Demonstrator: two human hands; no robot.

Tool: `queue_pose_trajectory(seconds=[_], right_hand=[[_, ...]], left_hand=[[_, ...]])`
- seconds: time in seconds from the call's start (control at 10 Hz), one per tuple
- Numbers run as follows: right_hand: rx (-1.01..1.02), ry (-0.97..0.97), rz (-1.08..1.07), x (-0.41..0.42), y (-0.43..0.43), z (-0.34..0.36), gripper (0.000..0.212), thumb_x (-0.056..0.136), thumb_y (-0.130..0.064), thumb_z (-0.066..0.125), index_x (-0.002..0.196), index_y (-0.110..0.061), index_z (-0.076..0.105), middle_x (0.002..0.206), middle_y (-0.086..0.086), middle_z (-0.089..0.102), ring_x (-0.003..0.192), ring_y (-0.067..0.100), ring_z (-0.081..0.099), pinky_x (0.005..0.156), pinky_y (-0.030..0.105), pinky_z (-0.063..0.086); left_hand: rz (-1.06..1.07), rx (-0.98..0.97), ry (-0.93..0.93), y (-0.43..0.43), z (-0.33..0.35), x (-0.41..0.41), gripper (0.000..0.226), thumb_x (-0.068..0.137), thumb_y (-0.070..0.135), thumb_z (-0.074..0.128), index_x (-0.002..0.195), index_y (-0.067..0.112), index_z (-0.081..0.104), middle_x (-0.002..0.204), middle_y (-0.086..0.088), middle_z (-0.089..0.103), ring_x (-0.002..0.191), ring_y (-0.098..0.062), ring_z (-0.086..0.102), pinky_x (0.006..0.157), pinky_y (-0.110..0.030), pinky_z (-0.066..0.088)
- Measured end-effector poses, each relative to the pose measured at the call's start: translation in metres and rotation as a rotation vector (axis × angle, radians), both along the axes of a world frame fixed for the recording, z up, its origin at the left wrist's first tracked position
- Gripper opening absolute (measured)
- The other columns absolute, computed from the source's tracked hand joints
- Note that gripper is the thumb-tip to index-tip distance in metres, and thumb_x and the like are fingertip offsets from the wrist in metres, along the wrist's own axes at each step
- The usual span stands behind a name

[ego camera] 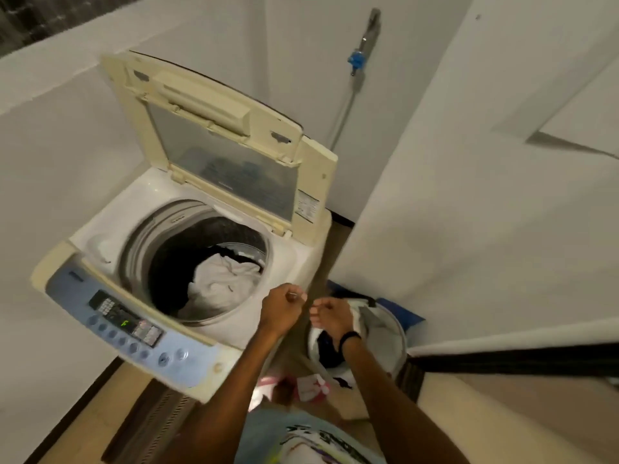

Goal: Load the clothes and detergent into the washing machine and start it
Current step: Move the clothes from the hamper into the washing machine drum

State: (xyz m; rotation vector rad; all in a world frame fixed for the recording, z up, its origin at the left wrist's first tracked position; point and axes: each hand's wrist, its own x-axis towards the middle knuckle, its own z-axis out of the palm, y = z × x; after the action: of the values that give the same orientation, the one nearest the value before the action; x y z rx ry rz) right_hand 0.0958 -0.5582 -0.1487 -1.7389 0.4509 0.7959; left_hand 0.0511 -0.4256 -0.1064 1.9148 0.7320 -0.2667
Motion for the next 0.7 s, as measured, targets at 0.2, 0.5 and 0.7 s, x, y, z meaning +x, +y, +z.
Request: queue_pose_trajectory(seconds=[0.2, 0.5, 0.7], right_hand=[[-0.286, 0.264, 0.062, -0.020, -0.101, -0.111, 0.012, 0.083, -0.026, 0.055, 0.073, -0.024, 0.061, 0.089, 0.007, 0.071, 0.092, 0.028, 0.070, 0.082, 0.036, 0.058], [-0.529, 0.379, 0.226, 0.036, -0.195, -0.373, 0.030, 0.087, -0.029, 0.052, 0.104, -0.011, 0.069, 0.112, 0.014, 0.070, 0.104, 0.030, 0.066, 0.091, 0.033, 0.054], [-0.687, 0.090, 0.376, 0.113, -0.213, -0.592, 0.056, 0.099, -0.029, 0.049, 0.146, -0.001, 0.035, 0.149, 0.019, 0.041, 0.137, 0.033, 0.039, 0.113, 0.037, 0.030]], left_hand=[[-0.267, 0.010, 0.260, -0.076, -0.065, 0.017, 0.017, 0.090, 0.023, 0.064, 0.100, 0.014, 0.075, 0.105, -0.008, 0.074, 0.102, -0.028, 0.068, 0.093, -0.033, 0.052], [-0.254, -0.003, 0.431, -0.160, -0.305, 0.077, 0.010, 0.091, 0.019, 0.062, 0.090, 0.012, 0.069, 0.099, -0.014, 0.072, 0.095, -0.031, 0.067, 0.083, -0.035, 0.052], [-0.224, -0.008, 0.332, -0.199, -0.517, 0.117, 0.010, 0.093, 0.021, 0.061, 0.094, 0.021, 0.071, 0.102, -0.012, 0.073, 0.096, -0.031, 0.068, 0.089, -0.046, 0.056]])
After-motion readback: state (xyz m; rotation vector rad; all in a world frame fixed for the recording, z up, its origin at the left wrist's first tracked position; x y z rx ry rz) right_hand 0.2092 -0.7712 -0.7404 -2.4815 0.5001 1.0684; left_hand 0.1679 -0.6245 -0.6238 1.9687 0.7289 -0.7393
